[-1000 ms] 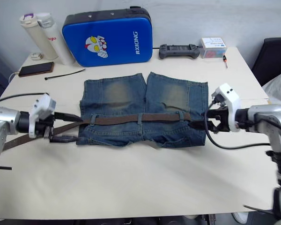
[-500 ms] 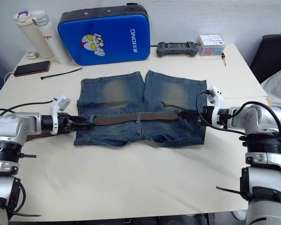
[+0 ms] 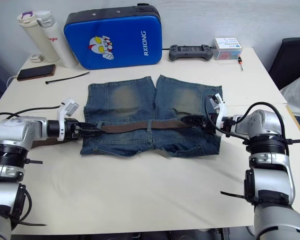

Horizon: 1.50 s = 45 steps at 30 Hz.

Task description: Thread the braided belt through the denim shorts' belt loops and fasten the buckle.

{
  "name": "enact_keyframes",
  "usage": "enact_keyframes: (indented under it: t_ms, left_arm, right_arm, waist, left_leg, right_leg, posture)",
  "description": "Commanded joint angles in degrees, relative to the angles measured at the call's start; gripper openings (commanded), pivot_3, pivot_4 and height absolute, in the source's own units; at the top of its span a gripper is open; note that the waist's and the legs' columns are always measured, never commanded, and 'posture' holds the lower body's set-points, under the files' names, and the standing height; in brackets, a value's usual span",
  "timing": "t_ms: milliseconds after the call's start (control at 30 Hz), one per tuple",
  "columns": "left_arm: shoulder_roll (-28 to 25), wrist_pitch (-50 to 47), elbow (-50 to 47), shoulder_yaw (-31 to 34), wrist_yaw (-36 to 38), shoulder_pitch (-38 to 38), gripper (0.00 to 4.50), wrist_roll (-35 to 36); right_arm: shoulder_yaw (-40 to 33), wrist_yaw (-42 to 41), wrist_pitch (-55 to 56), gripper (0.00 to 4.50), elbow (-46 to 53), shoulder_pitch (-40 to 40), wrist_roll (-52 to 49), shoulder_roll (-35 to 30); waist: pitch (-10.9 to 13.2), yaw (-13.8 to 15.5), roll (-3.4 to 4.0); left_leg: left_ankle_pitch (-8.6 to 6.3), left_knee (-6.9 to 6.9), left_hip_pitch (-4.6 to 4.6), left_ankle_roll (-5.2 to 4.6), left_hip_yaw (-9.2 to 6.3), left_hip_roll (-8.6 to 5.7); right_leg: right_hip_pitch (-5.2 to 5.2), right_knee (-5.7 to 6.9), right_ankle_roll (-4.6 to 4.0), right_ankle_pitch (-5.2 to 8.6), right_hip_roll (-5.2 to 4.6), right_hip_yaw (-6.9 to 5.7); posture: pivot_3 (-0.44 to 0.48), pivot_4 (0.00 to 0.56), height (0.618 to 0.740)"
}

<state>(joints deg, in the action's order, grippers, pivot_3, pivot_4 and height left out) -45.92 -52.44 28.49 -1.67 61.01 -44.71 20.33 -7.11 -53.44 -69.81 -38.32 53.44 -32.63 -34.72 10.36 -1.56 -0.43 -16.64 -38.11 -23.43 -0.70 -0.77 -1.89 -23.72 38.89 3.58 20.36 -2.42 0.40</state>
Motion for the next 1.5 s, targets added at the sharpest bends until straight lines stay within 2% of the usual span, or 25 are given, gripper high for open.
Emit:
enact_keyframes:
  t_ms: [33, 133, 167, 267, 467, 567, 700, 800, 867, 900, 967, 1033, 1167, 1267, 1300, 1367, 1433, 1500]
  left_arm:
    - [-1.56, -0.70, -0.60, 3.01, 2.45, -0.28, 2.96, 2.17]
    - [-2.61, -1.32, -2.91, 3.87, 5.24, 1.18, 1.72, 3.74]
    - [-2.99, -1.58, -3.75, 4.02, 6.10, 1.60, 1.14, 4.35]
    - [-4.94, -2.49, -6.61, 4.69, 9.59, 3.23, 0.01, 6.48]
    - [-8.46, 0.52, -8.63, 5.58, 14.80, 5.77, 0.00, 7.84]
    - [-9.00, 1.57, -10.78, 6.33, 17.15, 7.51, 0.00, 9.32]
    - [-12.28, 4.17, -19.97, 9.18, 25.13, 15.25, 0.00, 13.89]
    - [-15.13, 7.16, -24.32, 9.74, 28.16, 21.07, 0.00, 14.00]
    - [-16.54, 4.71, -27.78, 11.42, 29.64, 23.92, 0.00, 17.57]
    - [-17.65, 4.69, -30.10, 11.87, 30.56, 26.03, 0.00, 19.03]
    - [-24.22, 10.74, -35.93, 10.09, 31.36, 35.26, 0.00, 21.10]
    - [-27.91, 17.02, -38.21, 8.84, 31.49, 41.44, 0.00, 21.20]
    - [-26.90, 25.17, -38.85, 7.54, 31.48, 45.76, 0.00, 18.25]
    - [-25.24, 29.40, -39.87, 6.40, 30.33, 47.36, 0.00, 15.97]
    - [-24.48, 31.11, -39.55, 6.10, 29.45, 47.26, 0.00, 14.87]
    - [-24.53, 31.81, -38.76, 5.40, 28.98, 47.14, 0.00, 13.64]
    - [-27.96, 29.96, -38.30, 3.75, 30.64, 48.15, 0.00, 13.34]
    - [-30.61, 28.98, -38.17, 2.63, 31.44, 49.03, 0.00, 13.32]
  right_arm:
    - [-0.37, -5.38, 4.02, 1.92, 3.98, -0.74, -0.86, -2.24]
    - [-0.15, -8.76, 8.98, 0.58, 8.86, -3.77, -0.72, -3.17]
    - [0.11, -9.89, 11.64, 0.44, 11.42, -5.26, -0.40, -3.34]
    - [1.13, -12.28, 19.53, 0.44, 21.95, -11.15, 0.61, -4.07]
    - [4.53, -13.70, 32.86, 0.44, 38.48, -23.22, 4.79, -5.54]
    - [4.44, -13.17, 36.57, 0.44, 43.72, -27.11, 4.78, -5.29]
    - [3.99, -12.92, 45.64, 0.44, 53.01, -34.92, 6.83, -5.85]
    - [1.69, -13.98, 46.77, 0.44, 58.45, -40.51, 4.60, -7.39]
    - [0.31, -15.39, 55.48, 0.44, 60.58, -45.43, 7.84, -8.38]
    - [-0.28, -16.11, 60.34, 0.44, 60.46, -47.91, 9.44, -8.55]
    - [-1.73, -18.39, 75.67, 0.44, 56.76, -53.81, 13.56, -7.89]
    - [-2.06, -20.33, 87.25, 0.44, 52.71, -57.40, 15.92, -7.58]
    - [0.05, -23.02, 111.73, 0.44, 43.38, -60.88, 19.72, -7.78]
    - [2.11, -21.71, 128.73, 0.44, 34.07, -61.45, 23.99, -8.25]
    - [2.63, -20.73, 131.45, 0.44, 31.95, -60.91, 24.81, -8.55]
    - [3.91, -19.26, 134.22, 0.44, 29.02, -60.15, 25.60, -9.62]
    - [5.53, -18.10, 134.63, 0.44, 27.89, -60.52, 23.46, -11.32]
    - [6.79, -16.65, 135.21, 1.45, 27.46, -61.18, 21.67, -13.14]
  waist:
    - [0.00, -0.03, 0.00]
    - [0.00, -0.03, 0.00]
    - [0.00, -0.03, 0.00]
    - [0.00, 0.00, 0.00]
    - [0.00, 0.05, -0.01]
    - [0.00, 0.00, -0.01]
    - [-0.01, -0.02, -0.01]
    - [-0.01, -0.01, -0.01]
    - [-0.01, 0.14, -0.01]
    - [-0.02, 0.20, -0.04]
    - [-0.09, 0.19, -0.17]
    - [-0.12, 0.12, -0.21]
    - [-0.04, 0.07, -0.09]
    - [-0.03, 0.07, -0.11]
    - [-0.03, 0.07, -0.11]
    - [-0.03, -0.02, -0.10]
    - [-0.03, 0.00, -0.11]
    - [-0.03, 0.00, -0.13]
  left_leg:
    - [0.00, 0.00, 0.00, 0.00, 0.01, 0.00]
    - [0.00, 0.01, -0.01, 0.01, 0.00, 0.00]
    - [0.00, 0.01, 0.00, 0.01, 0.00, 0.00]
    - [-0.01, 0.00, 0.00, 0.02, -0.01, 0.00]
    - [-0.04, 0.02, 0.02, 0.05, -0.02, 0.00]
    - [-0.04, 0.01, 0.03, 0.05, -0.02, 0.01]
    - [-0.05, 0.02, 0.08, 0.04, -0.04, 0.02]
    - [-0.08, 0.13, 0.12, 0.10, -0.05, 0.05]
    - [-0.09, 0.10, 0.15, 0.07, -0.06, 0.05]
    - [-0.11, 0.07, 0.16, 0.03, -0.08, 0.05]
    - [-0.20, 0.06, 0.24, -0.11, -0.11, 0.05]
    - [-0.28, 0.15, 0.35, -0.23, -0.13, 0.05]
    - [-0.42, 0.34, 1.19, -0.39, -0.06, 0.05]
    - [-0.44, 0.84, 2.02, -0.37, -0.06, 0.06]
    - [-0.45, 0.98, 2.29, -0.37, -0.06, 0.06]
    - [-0.45, 0.97, 2.28, -0.36, -0.04, 0.06]
    - [-0.45, 0.96, 2.27, -0.35, -0.05, 0.06]
    - [-0.44, 0.95, 2.26, -0.35, -0.06, 0.07]
  right_leg:
    - [-0.01, 0.00, 0.00, 0.00, 0.00, 0.00]
    - [-0.01, 0.02, 0.00, 0.00, 0.01, -0.01]
    - [-0.01, 0.01, 0.00, 0.00, 0.01, -0.01]
    - [0.00, 0.03, 0.00, 0.00, 0.01, -0.01]
    - [0.00, 0.01, 0.00, 0.00, 0.01, 0.00]
    - [0.02, -0.01, 0.00, 0.00, 0.02, 0.01]
    - [0.05, 0.01, 0.00, 0.00, 0.02, 0.01]
    - [0.07, -0.08, -0.01, 0.01, 0.03, 0.01]
    - [0.16, -0.14, -0.01, 0.01, 0.02, 0.01]
    - [0.22, -0.22, -0.01, 0.01, 0.02, 0.00]
    - [0.38, -0.35, -0.01, 0.01, 0.02, -0.02]
    - [0.46, -0.46, -0.01, 0.01, 0.02, -0.02]
    - [1.37, -0.97, -0.03, 0.02, 0.01, -0.01]
    - [2.14, -1.28, -0.10, 0.06, 0.01, -0.02]
    - [2.37, -1.39, -0.13, 0.09, 0.01, -0.02]
    - [2.33, -1.33, -0.14, 0.10, 0.02, -0.02]
    - [2.29, -1.27, -0.14, 0.11, 0.02, -0.02]
    - [2.29, -1.24, -0.15, 0.12, 0.03, -0.03]
  posture:
    - [0.000, 0.150, 0.740]
    - [0.000, 0.150, 0.740]
    - [0.000, 0.150, 0.740]
    - [0.000, 0.150, 0.740]
    - [0.000, 0.150, 0.740]
    - [0.000, 0.150, 0.740]
    - [0.000, 0.150, 0.740]
    - [0.000, 0.150, 0.740]
    - [0.000, 0.150, 0.740]
    - [0.000, 0.150, 0.740]
    - [0.000, 0.150, 0.740]
    - [0.000, 0.150, 0.740]
    - [0.000, 0.150, 0.740]
    - [0.000, 0.150, 0.740]
    - [0.000, 0.150, 0.740]
    - [0.000, 0.150, 0.740]
    - [0.000, 0.150, 0.740]
    - [0.000, 0.150, 0.740]
